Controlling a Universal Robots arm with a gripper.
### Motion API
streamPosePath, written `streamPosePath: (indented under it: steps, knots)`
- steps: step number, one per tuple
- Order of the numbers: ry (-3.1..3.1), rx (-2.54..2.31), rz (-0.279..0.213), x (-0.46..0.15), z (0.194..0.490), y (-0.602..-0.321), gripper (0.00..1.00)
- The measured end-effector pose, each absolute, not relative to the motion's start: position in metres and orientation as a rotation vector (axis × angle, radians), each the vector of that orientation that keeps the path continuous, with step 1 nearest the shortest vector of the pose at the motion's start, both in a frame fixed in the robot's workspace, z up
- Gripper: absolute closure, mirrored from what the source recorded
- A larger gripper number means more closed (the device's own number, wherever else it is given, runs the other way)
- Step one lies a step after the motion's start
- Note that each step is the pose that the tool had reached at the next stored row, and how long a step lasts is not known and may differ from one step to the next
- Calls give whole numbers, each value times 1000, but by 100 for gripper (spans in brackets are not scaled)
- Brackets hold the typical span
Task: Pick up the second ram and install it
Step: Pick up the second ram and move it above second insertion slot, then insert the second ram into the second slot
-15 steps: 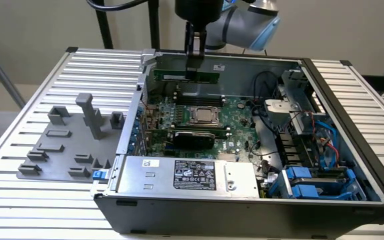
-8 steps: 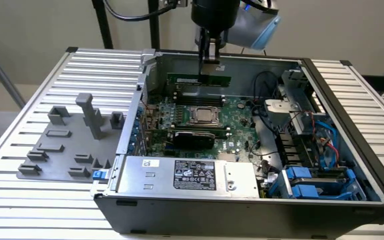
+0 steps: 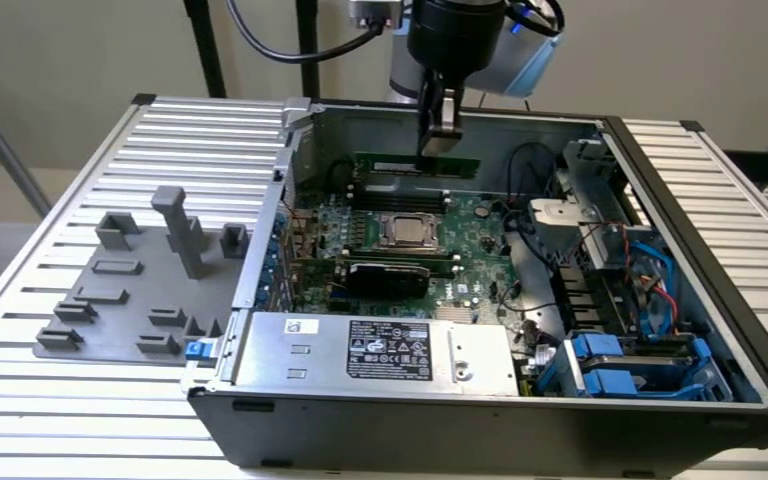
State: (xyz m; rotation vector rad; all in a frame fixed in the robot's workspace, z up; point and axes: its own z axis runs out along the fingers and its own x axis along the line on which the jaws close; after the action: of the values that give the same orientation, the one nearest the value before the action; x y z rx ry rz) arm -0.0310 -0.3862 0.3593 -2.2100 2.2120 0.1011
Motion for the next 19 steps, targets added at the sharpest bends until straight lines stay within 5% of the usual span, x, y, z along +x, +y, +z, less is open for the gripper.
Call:
streamPosePath:
  steps: [19]
  knots:
    - [2214,-2200,109,-30,356,-386,87]
